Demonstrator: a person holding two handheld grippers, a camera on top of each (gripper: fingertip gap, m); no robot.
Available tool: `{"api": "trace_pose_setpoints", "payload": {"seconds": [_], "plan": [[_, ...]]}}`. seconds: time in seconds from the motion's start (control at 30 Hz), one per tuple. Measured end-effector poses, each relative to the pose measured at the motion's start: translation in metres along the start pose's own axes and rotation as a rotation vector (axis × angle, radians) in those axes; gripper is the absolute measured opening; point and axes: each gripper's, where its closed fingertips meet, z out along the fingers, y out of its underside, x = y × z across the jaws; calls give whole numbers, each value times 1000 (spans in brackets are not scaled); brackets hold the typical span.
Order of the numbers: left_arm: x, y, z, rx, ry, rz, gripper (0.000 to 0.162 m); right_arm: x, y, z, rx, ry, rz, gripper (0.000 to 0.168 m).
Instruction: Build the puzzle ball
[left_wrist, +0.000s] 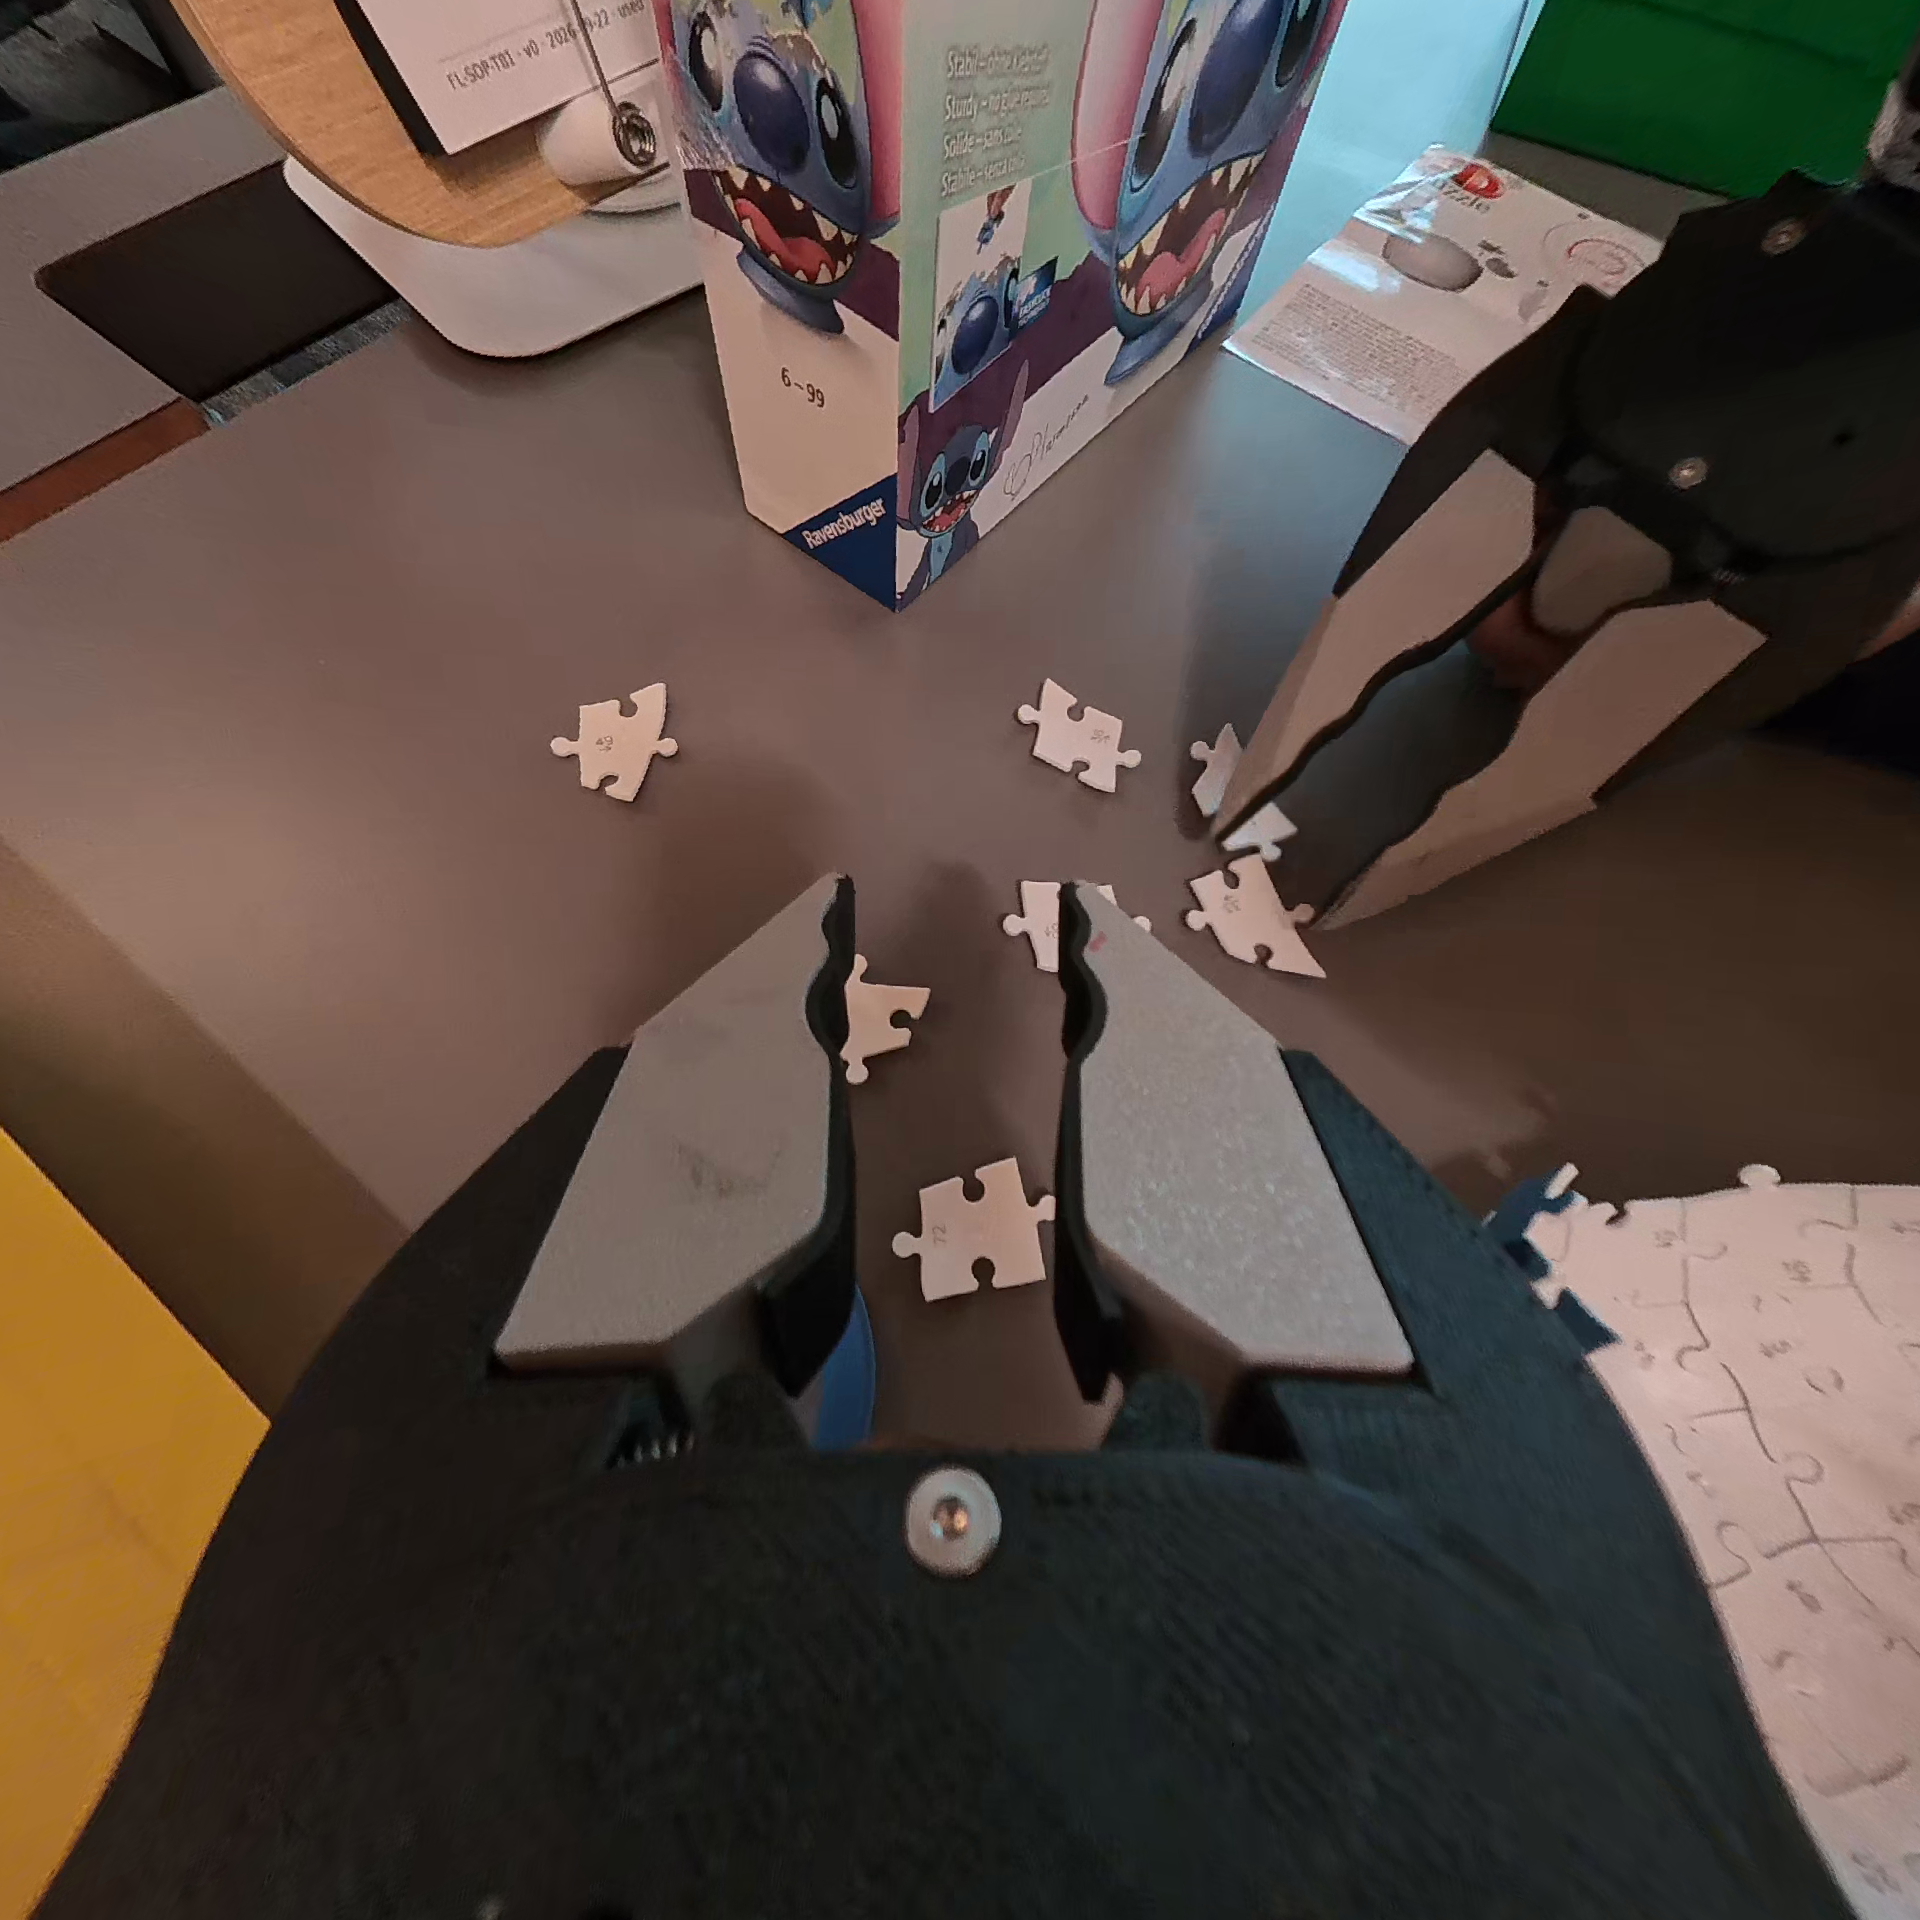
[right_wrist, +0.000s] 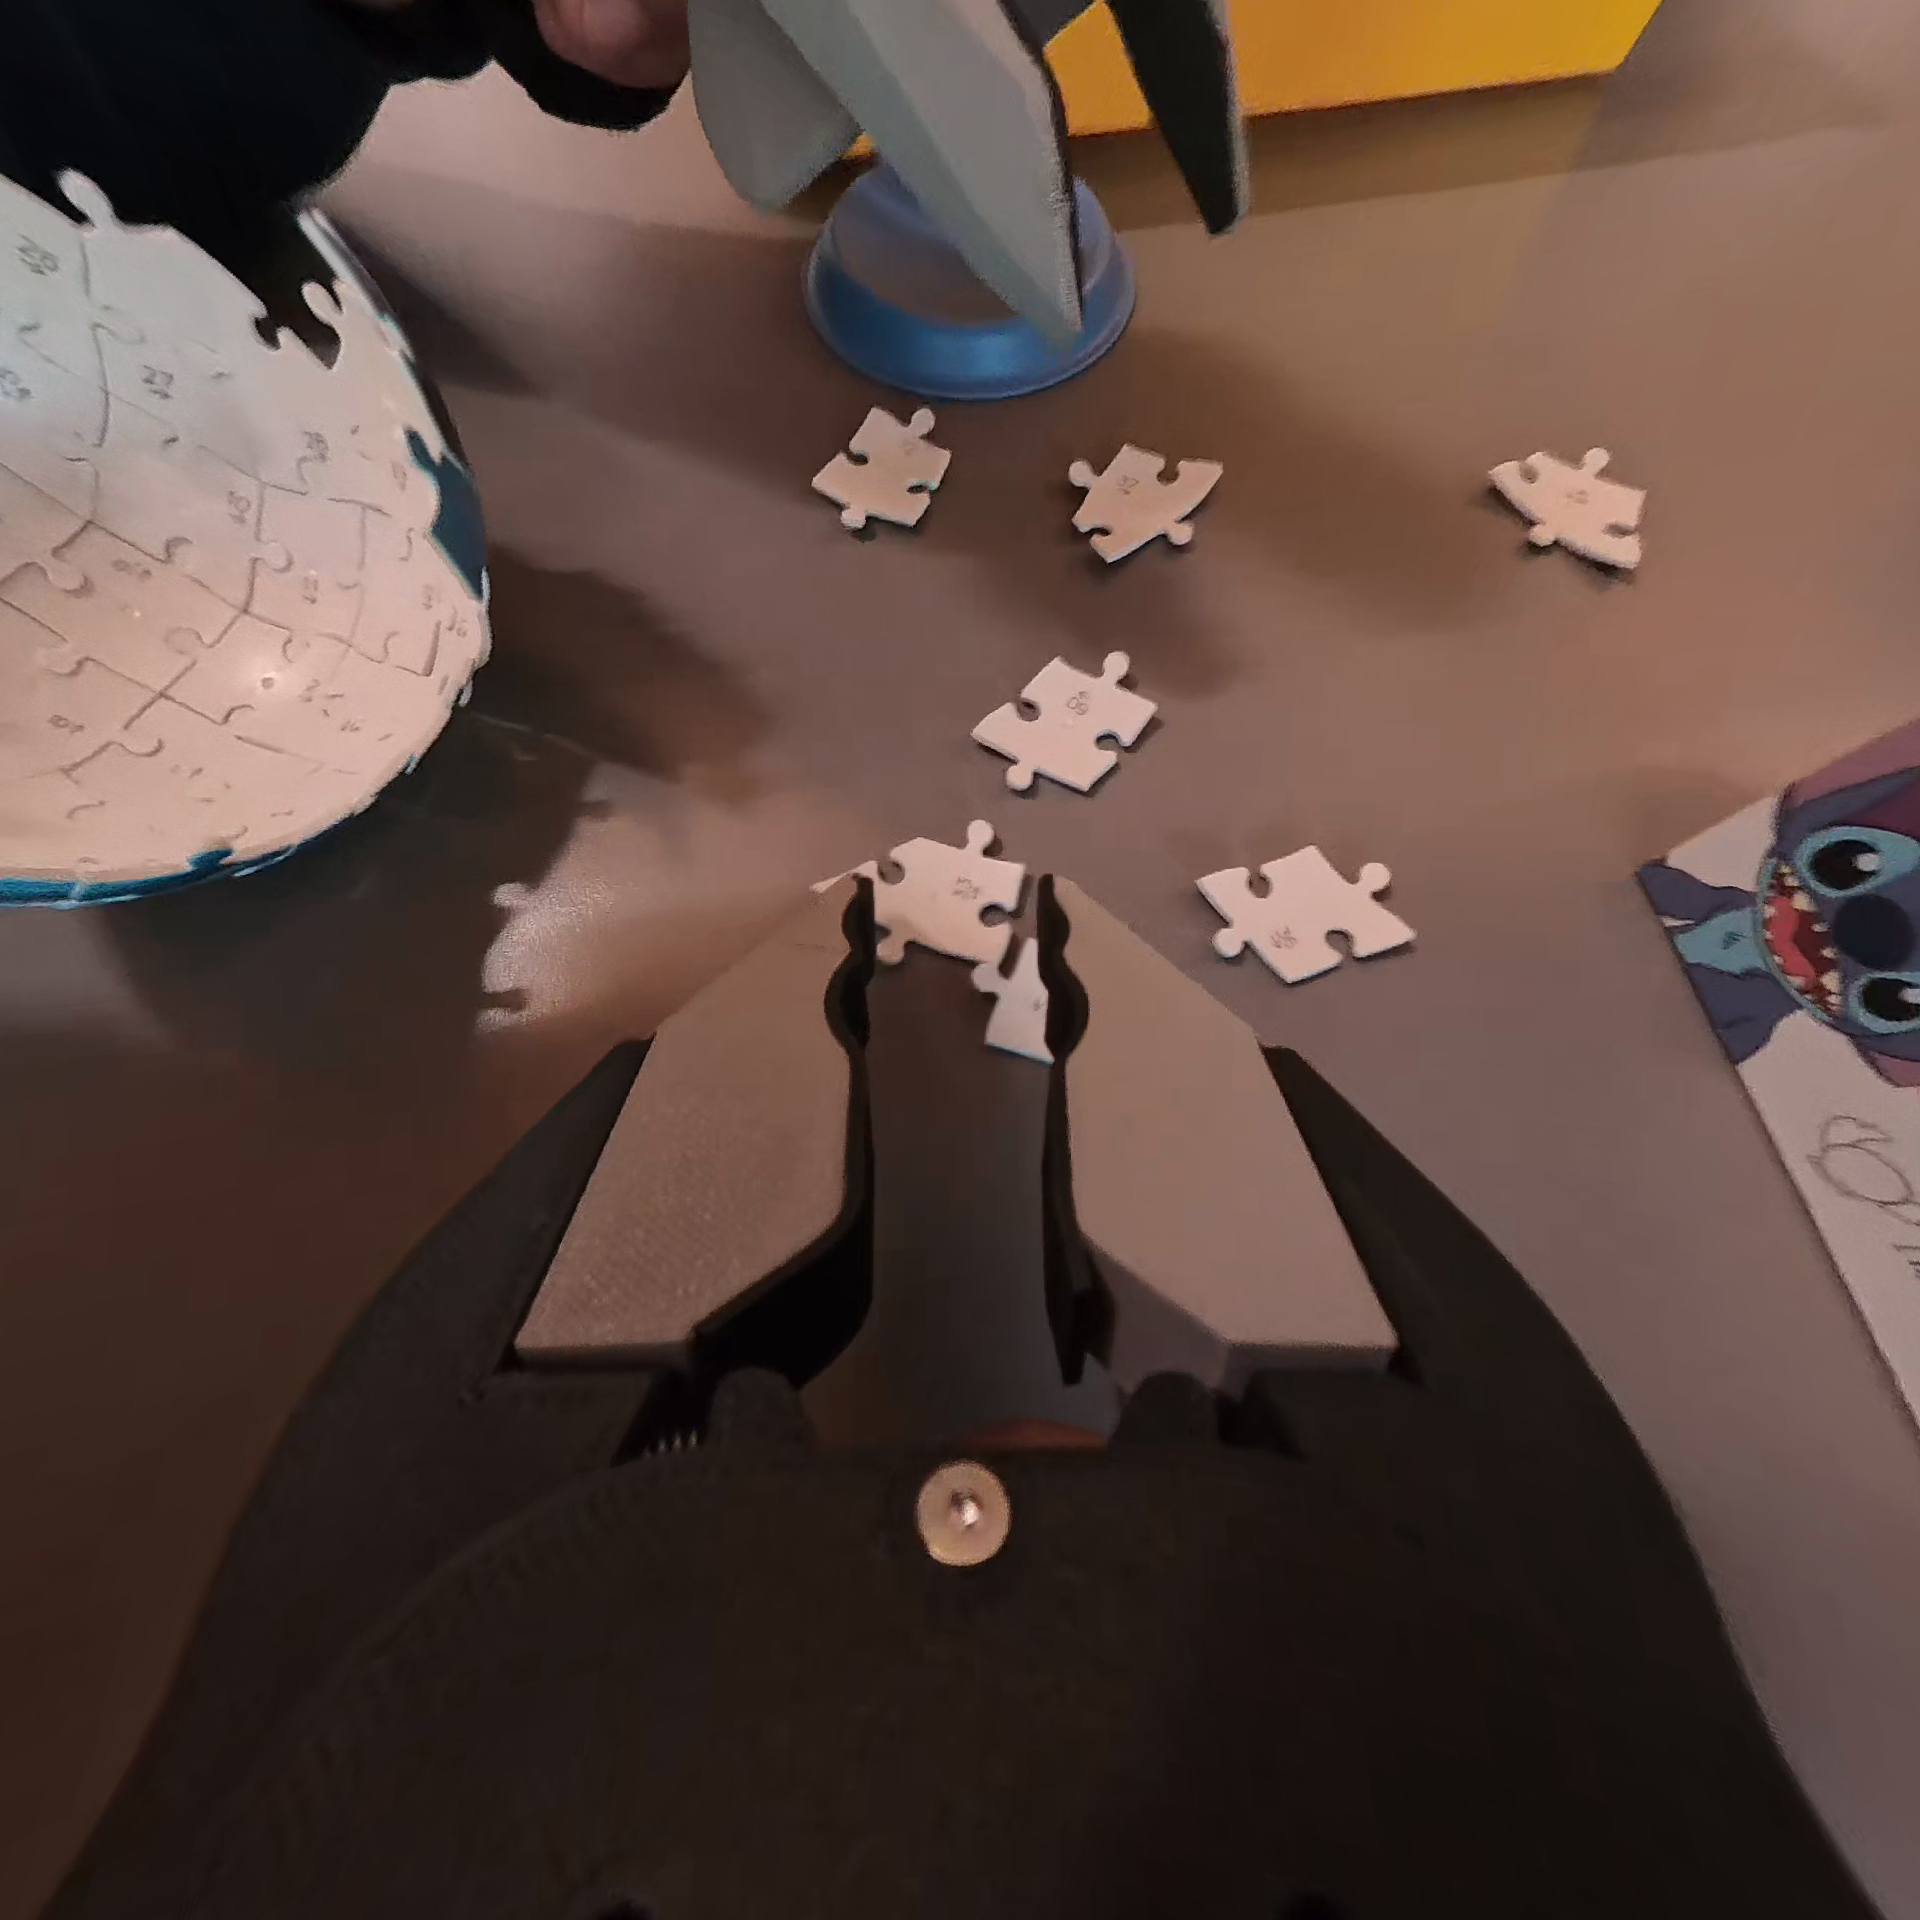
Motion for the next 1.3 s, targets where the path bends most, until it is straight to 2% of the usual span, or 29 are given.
{"api": "trace_pose_setpoints", "payload": {"seconds": [0.07,0.23,0.43,0.67,0.8,0.9,1.1,1.3], "plan": [[0,1,1,-6,0,2,37,-4,8,4,-56,-10,-17,27],[-1,5,3,-21,1,-2,38,-29,11,0,-73,-115,-69,25],[-1,5,3,-23,6,-5,39,-22,4,-8,-32,-94,-46,27],[0,4,2,-22,9,-7,39,-23,11,0,-59,-107,-72,31],[1,7,5,-36,14,-7,39,-33,10,-2,-50,-202,-35,36],[0,8,6,-40,9,-5,39,-49,16,-10,-71,-284,-61,26],[-3,11,7,-46,14,-24,39,-38,0,-14,12,-215,-16,31],[-2,11,7,-51,11,-12,39,-41,8,2,-53,-179,-67,24]]}}
